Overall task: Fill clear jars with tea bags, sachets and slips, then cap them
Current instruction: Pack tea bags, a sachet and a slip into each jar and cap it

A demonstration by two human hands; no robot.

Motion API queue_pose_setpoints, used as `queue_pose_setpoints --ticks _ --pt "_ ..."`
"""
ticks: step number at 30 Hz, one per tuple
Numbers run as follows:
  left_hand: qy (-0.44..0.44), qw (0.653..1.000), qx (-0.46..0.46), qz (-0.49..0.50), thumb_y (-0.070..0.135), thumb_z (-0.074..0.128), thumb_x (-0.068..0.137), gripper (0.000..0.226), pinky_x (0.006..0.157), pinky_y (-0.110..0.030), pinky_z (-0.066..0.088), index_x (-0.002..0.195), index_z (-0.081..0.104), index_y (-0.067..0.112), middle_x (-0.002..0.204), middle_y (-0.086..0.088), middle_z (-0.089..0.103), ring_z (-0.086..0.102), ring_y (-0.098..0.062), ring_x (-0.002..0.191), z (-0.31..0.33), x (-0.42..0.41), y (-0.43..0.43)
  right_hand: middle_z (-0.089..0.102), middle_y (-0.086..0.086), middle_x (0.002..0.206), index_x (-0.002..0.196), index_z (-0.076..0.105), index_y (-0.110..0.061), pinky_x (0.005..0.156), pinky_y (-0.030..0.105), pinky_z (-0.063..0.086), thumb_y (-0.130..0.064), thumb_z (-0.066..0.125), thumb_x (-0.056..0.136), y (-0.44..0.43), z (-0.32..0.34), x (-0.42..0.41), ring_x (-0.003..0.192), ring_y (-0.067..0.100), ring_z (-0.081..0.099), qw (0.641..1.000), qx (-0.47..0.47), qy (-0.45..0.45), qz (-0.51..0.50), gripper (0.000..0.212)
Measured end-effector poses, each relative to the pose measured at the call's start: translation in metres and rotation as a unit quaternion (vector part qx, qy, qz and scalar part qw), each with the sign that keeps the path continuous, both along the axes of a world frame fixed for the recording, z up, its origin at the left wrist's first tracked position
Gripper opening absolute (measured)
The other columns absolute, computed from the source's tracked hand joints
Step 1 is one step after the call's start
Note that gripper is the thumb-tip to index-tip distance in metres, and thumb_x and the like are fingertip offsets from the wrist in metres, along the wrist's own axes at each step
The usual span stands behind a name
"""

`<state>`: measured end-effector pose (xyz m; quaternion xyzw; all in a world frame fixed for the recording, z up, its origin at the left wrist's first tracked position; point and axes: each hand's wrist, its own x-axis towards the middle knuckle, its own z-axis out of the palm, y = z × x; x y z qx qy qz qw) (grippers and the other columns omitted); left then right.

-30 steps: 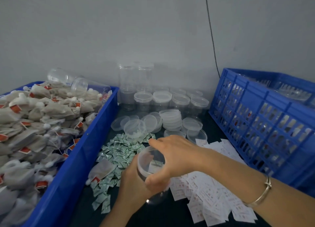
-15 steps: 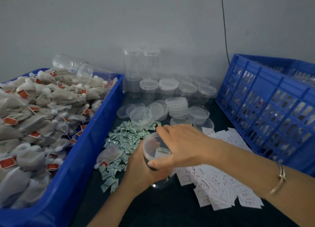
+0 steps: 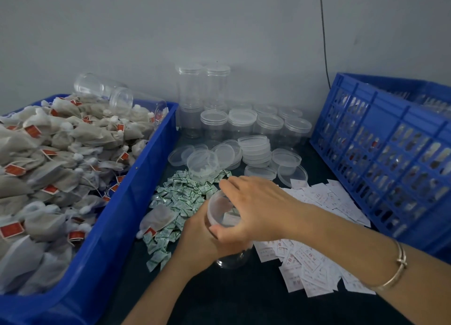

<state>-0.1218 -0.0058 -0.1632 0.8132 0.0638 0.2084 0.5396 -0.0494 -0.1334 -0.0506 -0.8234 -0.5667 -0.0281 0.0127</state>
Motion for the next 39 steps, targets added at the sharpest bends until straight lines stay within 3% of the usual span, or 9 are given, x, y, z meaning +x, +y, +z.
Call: queue_pose_setpoints --ticks 9,13,16,19,23,26,32,36,39 --pt "-0.002 0.997 -0.048 -0.058 0.039 0.089 0.051 0.064 0.080 -0.016 0.051 0.109 0.064 0.026 0.107 0.012 0.071 0.067 -0.005 0.098 0.006 -0.008 0.001 0.039 -0.018 0.132 0.130 0.049 -0.036 0.104 0.042 0.043 -0.001 0.069 0.080 0.018 0.049 0.006 0.127 0.014 0.027 0.951 -0.234 0.181 0.090 0.064" --pt "-0.008 0.996 -0.071 -0.059 0.038 0.087 0.054 0.074 0.089 -0.020 0.051 0.120 0.058 0.027 0.114 0.012 0.068 0.064 -0.004 0.108 0.008 -0.009 -0.004 0.004 -0.018 0.158 0.147 0.015 -0.059 0.111 0.050 0.035 -0.058 0.076 0.079 0.014 0.056 0.000 0.148 0.018 0.013 0.946 -0.266 0.185 -0.009 0.091" --pt "-0.022 0.995 -0.067 -0.064 0.044 0.085 0.057 0.070 0.091 -0.019 0.049 0.121 0.058 0.039 0.118 0.016 0.064 0.060 -0.003 0.112 0.009 -0.011 -0.009 0.049 0.010 0.128 0.140 0.039 -0.028 0.074 0.037 0.041 -0.090 0.036 0.078 0.017 0.048 -0.008 0.107 0.029 0.055 0.970 -0.221 0.019 -0.103 0.087" --pt "-0.018 0.993 -0.096 -0.072 0.036 0.086 0.057 0.078 0.088 -0.019 0.049 0.127 0.052 0.027 0.121 0.012 0.063 0.060 -0.007 0.114 0.006 -0.011 -0.011 0.043 -0.006 0.076 0.105 0.040 -0.019 0.056 0.032 0.026 -0.080 0.045 0.084 0.019 0.040 -0.012 0.068 0.016 0.045 0.973 -0.215 -0.010 -0.077 0.065" --pt "-0.013 0.990 -0.127 -0.062 0.034 0.087 0.049 0.082 0.084 -0.020 0.050 0.122 0.054 0.014 0.113 0.000 0.069 0.066 -0.010 0.105 0.000 -0.011 -0.012 0.038 -0.003 0.129 0.137 0.036 -0.045 0.079 0.032 0.047 -0.027 0.078 0.082 0.018 0.062 -0.005 0.118 0.021 0.041 0.949 -0.295 0.109 0.011 0.072" --pt "-0.009 0.988 -0.142 -0.061 0.027 0.085 0.054 0.075 0.081 -0.014 0.050 0.120 0.051 0.026 0.109 0.010 0.069 0.065 -0.001 0.103 0.001 -0.008 -0.014 -0.003 -0.013 0.160 0.147 0.020 -0.051 0.105 0.048 0.042 -0.054 0.078 0.079 0.015 0.057 -0.006 0.147 0.021 0.012 0.943 -0.296 0.153 -0.007 0.090" --pt "-0.024 0.988 -0.129 -0.078 0.020 0.088 0.059 0.080 0.088 -0.023 0.051 0.128 0.047 0.023 0.120 0.005 0.064 0.062 -0.012 0.112 0.002 -0.009 -0.012 0.042 -0.005 0.087 0.131 0.041 -0.024 0.056 0.030 0.034 -0.067 0.057 0.087 0.020 0.046 -0.011 0.071 0.011 0.043 0.968 -0.237 0.037 -0.068 0.064" --pt "-0.017 0.991 -0.121 -0.050 0.032 0.089 0.053 0.072 0.081 -0.018 0.052 0.116 0.058 0.019 0.109 0.005 0.071 0.067 -0.012 0.101 -0.002 -0.010 -0.014 0.035 -0.003 0.126 0.137 0.035 -0.046 0.080 0.040 0.055 -0.019 0.083 0.077 0.023 0.065 -0.005 0.119 0.025 0.046 0.943 -0.305 0.131 -0.003 0.081" --pt "-0.020 0.992 -0.115 -0.048 0.024 0.090 0.057 0.080 0.086 -0.018 0.051 0.126 0.048 0.025 0.118 0.012 0.065 0.063 -0.006 0.110 0.003 -0.008 -0.014 0.006 -0.003 0.160 0.148 0.015 -0.058 0.102 0.055 0.046 -0.053 0.084 0.071 0.023 0.061 -0.008 0.146 0.032 0.023 0.939 -0.315 0.128 -0.046 0.104"
